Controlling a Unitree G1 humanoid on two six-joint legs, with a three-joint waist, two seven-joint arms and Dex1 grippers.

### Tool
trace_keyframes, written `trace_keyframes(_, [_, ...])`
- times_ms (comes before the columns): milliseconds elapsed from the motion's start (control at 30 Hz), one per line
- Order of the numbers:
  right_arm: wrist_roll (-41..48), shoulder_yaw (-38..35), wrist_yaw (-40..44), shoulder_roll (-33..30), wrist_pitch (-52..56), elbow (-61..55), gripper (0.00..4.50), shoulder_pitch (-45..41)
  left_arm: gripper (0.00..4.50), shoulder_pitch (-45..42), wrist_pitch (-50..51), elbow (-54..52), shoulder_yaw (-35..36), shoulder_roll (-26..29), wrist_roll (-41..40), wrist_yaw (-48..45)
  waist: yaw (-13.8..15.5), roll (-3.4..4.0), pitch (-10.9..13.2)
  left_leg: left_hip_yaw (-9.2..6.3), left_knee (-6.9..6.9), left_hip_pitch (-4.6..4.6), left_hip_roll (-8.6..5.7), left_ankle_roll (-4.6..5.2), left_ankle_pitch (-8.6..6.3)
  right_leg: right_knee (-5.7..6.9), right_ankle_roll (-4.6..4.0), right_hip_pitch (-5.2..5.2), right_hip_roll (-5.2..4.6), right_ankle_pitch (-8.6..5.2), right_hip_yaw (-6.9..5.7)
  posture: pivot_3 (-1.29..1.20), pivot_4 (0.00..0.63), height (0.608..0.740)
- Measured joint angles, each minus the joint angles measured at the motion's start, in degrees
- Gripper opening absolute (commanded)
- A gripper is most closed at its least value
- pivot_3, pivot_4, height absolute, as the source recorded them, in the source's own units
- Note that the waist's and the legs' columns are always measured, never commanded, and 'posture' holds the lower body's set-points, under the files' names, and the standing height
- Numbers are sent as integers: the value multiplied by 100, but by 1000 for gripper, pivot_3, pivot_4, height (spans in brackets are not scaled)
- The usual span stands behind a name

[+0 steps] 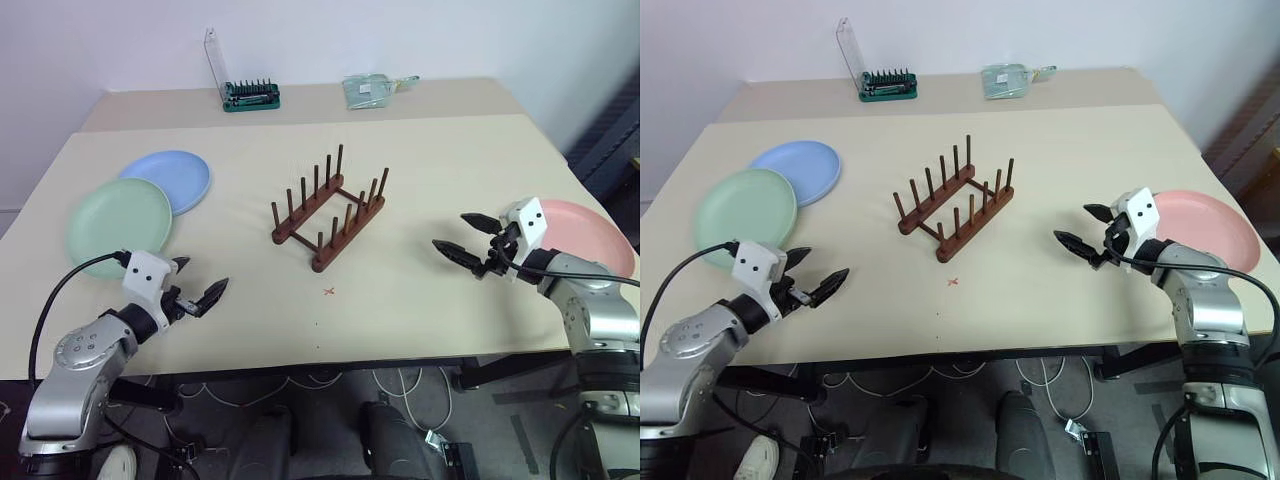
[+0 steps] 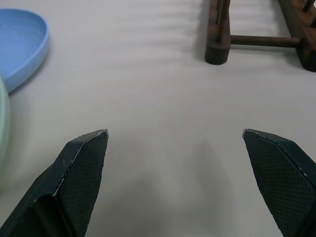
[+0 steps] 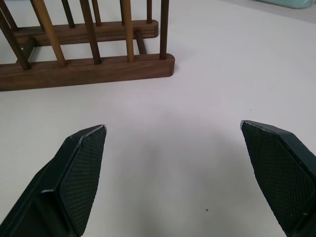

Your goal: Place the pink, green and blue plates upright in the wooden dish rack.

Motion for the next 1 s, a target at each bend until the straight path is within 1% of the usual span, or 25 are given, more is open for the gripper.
trace_keyframes(333, [-55, 124, -60, 56, 44, -57, 4442, -144, 4500, -5, 1, -14, -53, 16, 138, 68, 6, 0, 0, 0, 1, -1, -1, 0, 0, 0, 0, 0, 0, 0, 0, 0, 150, 740])
trace_keyframes(500, [-48, 182, -209, 148, 237, -451, 4442, -99, 4500, -62, 23, -133, -431, 50, 188, -128, 8, 0, 0, 0, 1, -1, -1, 0, 0, -1, 0, 0, -1, 0, 1, 0, 150, 740])
trace_keyframes(667, [46, 216, -457, 295, 610, -1277, 4442, 304, 4500, -184, 42, -167, -994, 68, 261, -427, 15, 0, 0, -1, 2, -3, -2, 0, 0, -1, 0, 0, -2, 0, 1, 0, 150, 740])
trace_keyframes(733, [80, 205, -590, 367, 715, -1611, 4442, 535, 4500, -386, 15, -66, -1272, 43, 441, -464, 32, 0, 0, -3, 2, -2, -2, 0, 0, 0, 0, 1, -1, 0, -1, 0, 150, 740])
trace_keyframes(833, [151, 225, -786, 488, 941, -2122, 4442, 940, 4500, -836, 13, 204, -1763, -215, 683, -465, 31, 3, -2, -1, 4, -3, -5, 0, 0, -2, 1, 3, -3, 1, 1, 0, 150, 740])
trace_keyframes(900, [195, 224, -864, 505, 1048, -2329, 4442, 1055, 4500, -959, 6, 337, -1907, -370, 733, -470, 25, 3, -2, -2, 3, -2, -4, 0, 0, -1, 2, 2, -3, 1, 1, 0, 150, 740])
trace_keyframes(967, [285, 148, -988, 547, 1130, -2614, 4442, 1231, 4500, -1157, -108, 592, -2302, -613, 920, -446, -1, 9, -6, -2, 1, 0, -1, 0, 0, 0, 2, 2, 0, 1, 0, 0, 150, 740])
trace_keyframes(1000, [288, 124, -1061, 560, 1142, -2645, 4442, 1343, 4500, -1412, -121, 828, -2461, -896, 1093, -312, 42, 17, -12, -4, 6, 1, -4, 0, 0, 0, 2, 9, -1, 0, -1, 0, 150, 740])
